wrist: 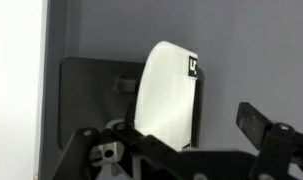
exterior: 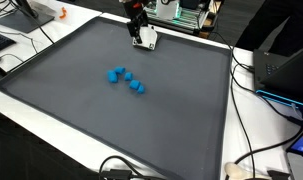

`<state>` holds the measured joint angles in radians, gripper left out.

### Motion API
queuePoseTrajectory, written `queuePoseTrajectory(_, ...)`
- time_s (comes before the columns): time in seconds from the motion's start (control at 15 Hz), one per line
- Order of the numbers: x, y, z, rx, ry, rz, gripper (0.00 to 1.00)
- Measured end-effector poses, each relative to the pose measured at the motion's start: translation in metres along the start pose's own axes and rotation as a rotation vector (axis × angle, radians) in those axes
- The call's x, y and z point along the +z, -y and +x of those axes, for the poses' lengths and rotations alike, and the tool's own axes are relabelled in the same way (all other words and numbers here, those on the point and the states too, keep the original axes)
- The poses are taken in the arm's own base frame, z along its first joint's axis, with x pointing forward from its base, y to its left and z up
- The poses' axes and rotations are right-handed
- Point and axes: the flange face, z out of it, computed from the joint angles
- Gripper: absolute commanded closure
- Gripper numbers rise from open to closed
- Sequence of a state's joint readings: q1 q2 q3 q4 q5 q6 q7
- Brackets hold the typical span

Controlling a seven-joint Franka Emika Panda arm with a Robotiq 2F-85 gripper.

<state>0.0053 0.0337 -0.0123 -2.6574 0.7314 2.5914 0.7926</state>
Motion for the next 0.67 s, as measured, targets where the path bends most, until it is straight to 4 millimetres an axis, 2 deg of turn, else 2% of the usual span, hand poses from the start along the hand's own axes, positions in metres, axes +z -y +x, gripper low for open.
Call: queuePoseTrajectory(0.67, -0.020, -0.003, -0.013, 0.010, -0.030, -0.043, 0.00)
